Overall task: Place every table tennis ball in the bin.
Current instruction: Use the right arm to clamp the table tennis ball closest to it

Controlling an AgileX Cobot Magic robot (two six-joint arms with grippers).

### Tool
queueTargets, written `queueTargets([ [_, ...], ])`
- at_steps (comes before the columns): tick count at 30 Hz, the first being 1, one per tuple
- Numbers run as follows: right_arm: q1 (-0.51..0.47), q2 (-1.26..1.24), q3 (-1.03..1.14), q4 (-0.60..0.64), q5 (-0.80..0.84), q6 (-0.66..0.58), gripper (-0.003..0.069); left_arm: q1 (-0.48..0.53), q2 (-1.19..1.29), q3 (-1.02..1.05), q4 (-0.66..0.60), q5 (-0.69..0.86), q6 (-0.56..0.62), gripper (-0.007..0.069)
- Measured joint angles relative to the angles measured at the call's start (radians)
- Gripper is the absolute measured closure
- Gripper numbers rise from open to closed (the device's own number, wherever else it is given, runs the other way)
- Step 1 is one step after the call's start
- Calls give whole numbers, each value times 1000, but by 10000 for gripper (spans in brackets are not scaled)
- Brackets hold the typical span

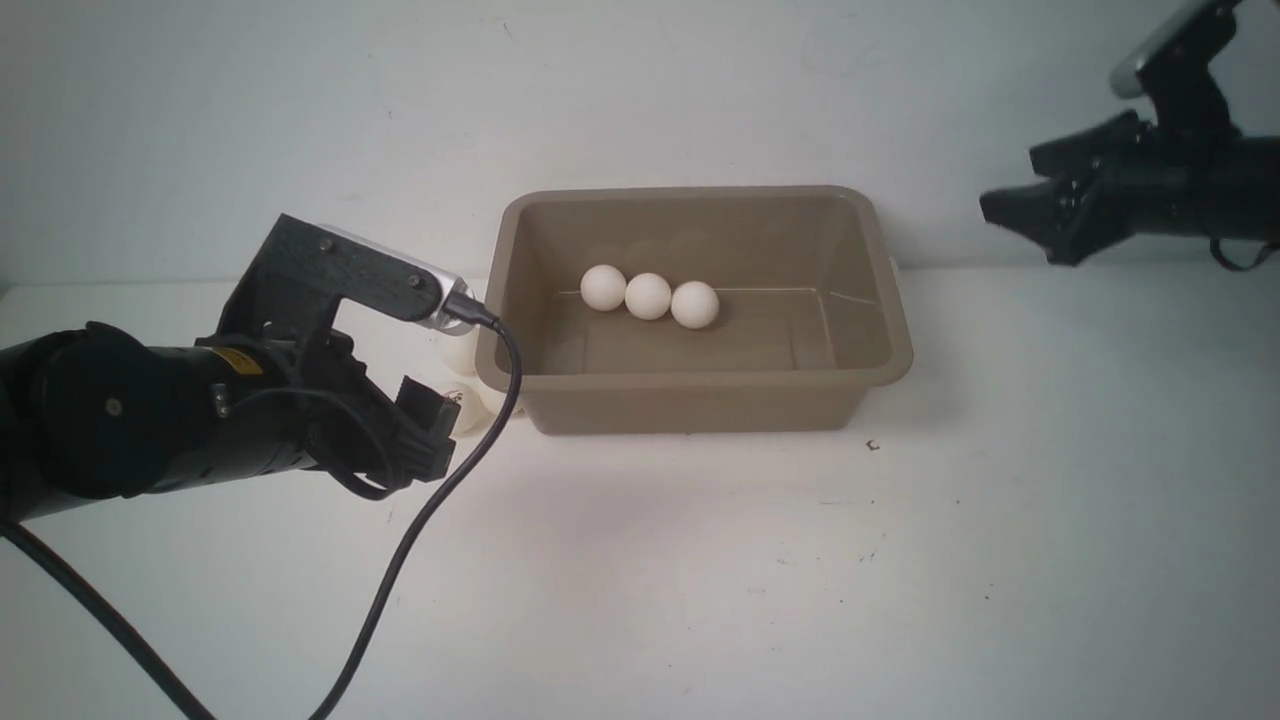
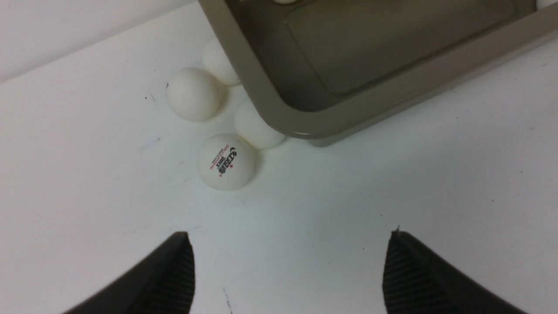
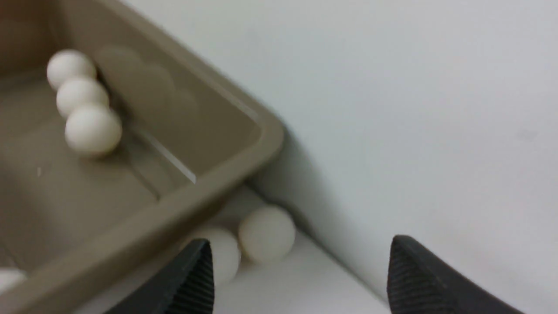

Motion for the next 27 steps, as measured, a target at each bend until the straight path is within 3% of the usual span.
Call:
queueTargets([
  [8,15,117,0,-38,30,-105,174,0,0,0,0,0,0,104],
  [27,135,224,-19,63,-88,-311,174,0,0,0,0,0,0,104],
])
